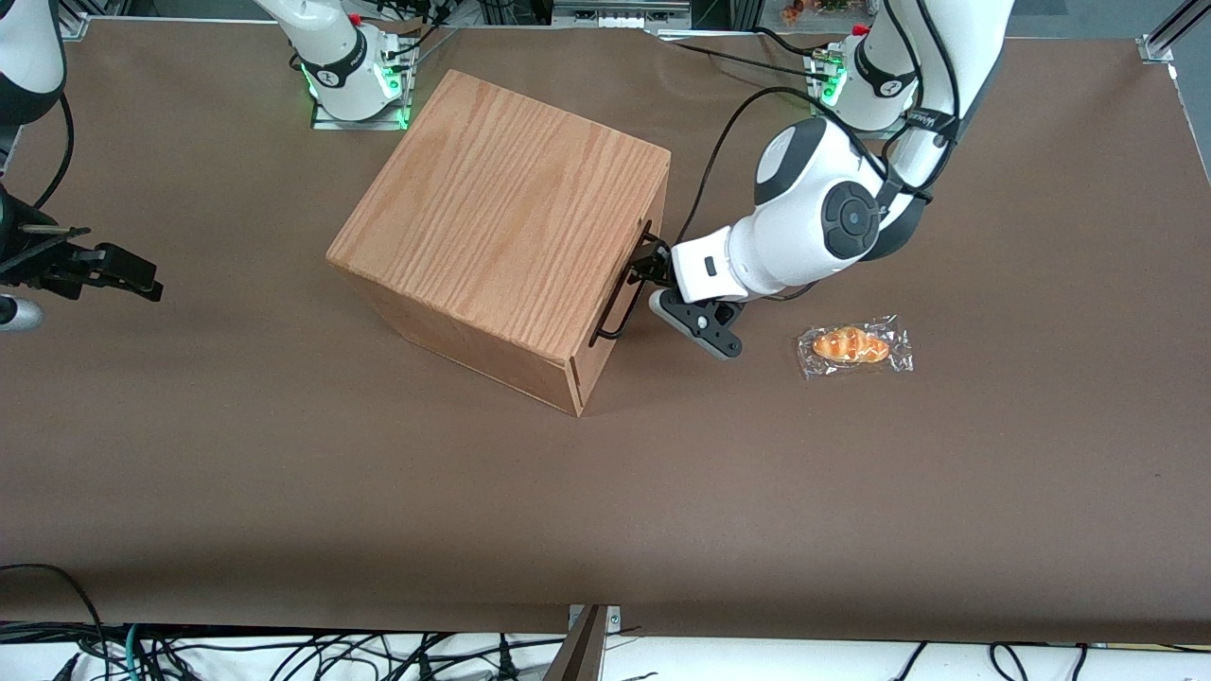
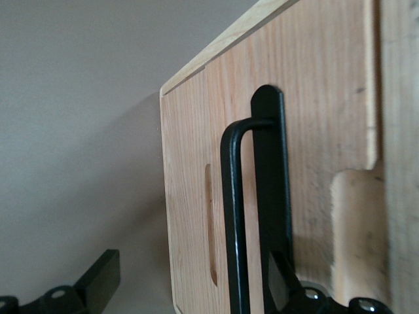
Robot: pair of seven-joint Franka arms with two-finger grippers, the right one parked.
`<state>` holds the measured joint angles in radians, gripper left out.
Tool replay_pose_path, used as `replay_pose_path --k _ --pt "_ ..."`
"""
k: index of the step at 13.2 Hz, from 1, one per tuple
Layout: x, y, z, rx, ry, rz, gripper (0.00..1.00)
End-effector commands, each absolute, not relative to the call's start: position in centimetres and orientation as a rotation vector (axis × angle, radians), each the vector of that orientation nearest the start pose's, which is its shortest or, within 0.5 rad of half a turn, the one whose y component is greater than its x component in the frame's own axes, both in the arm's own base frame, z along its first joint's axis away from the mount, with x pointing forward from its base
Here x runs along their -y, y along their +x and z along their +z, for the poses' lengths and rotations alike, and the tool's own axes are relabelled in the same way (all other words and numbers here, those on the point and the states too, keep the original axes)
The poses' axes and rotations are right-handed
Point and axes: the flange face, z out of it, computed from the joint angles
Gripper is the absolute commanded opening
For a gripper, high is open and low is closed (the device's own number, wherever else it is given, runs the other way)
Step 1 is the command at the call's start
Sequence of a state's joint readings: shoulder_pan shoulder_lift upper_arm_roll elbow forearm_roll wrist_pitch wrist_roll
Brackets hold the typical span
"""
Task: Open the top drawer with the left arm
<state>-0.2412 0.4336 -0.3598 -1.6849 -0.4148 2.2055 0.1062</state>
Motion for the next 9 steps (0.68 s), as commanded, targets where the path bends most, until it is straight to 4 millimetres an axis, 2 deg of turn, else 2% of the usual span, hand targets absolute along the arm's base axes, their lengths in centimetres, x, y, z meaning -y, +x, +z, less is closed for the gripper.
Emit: replay_pose_path --k 1,6,9 --pt "37.2 55.9 36.4 0.614 2.596 -0.004 1.00" --pt "36.6 55.8 35.2 0.689 2.654 -0.005 1.00" --pt "34.3 57.1 35.2 0.739 2.729 0.028 1.00"
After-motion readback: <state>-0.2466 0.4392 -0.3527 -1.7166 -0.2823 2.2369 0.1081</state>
